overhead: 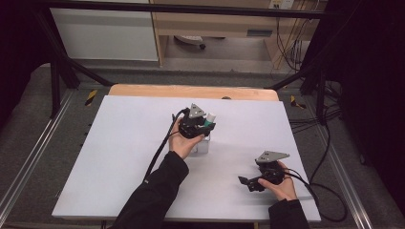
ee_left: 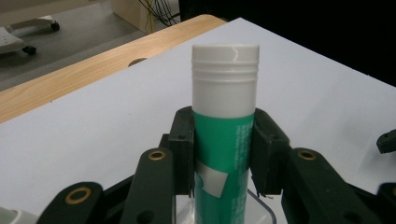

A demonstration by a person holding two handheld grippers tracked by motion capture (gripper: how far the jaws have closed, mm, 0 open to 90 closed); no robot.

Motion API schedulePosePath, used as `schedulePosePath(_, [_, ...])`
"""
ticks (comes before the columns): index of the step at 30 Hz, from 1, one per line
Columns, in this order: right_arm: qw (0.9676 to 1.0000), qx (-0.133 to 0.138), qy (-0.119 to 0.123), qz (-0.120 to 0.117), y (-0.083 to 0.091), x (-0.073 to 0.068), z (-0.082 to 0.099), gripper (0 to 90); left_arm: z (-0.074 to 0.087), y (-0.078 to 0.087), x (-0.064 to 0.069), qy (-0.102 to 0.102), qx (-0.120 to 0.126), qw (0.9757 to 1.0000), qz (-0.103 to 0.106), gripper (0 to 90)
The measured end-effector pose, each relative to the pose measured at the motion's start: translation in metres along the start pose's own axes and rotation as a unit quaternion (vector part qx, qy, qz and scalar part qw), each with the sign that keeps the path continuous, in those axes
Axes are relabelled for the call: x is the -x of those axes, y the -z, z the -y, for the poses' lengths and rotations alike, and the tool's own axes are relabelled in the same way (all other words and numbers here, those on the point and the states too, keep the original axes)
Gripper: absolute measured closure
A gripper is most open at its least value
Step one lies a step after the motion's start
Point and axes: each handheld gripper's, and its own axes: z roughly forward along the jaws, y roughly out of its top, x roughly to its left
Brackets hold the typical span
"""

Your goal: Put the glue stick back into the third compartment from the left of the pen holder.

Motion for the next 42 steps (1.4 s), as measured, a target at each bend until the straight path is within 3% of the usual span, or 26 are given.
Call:
schedulePosePath(5, [1.0, 0.0, 0.0, -0.001, 0.0, 0.0, 0.0, 0.7, 0.009, -0.002, -0.002, 0.005, -0.009, 0.9999, 0.004, 64.7])
schedulePosePath(15, [1.0, -0.003, 0.0, -0.001, -0.001, -0.001, 0.0, 0.7, 0.01, 0.001, -0.003, -0.01, -0.019, 0.9998, 0.004, 64.1])
schedulePosePath(20, [1.0, -0.004, 0.0, -0.002, -0.002, -0.001, 0.0, 0.7, 0.01, 0.004, -0.003, -0.018, -0.027, 0.9994, 0.009, 58.2])
schedulePosePath(34, [1.0, -0.006, 0.001, -0.003, -0.002, -0.001, 0.0, 0.7, 0.004, 0.053, -0.008, -0.039, -0.025, 0.9989, 0.008, 30.5])
schedulePosePath(42, [1.0, -0.005, 0.0, -0.003, -0.002, -0.001, 0.0, 0.6, 0.025, 0.086, -0.014, -0.06, -0.041, 0.9974, 0.004, 16.7])
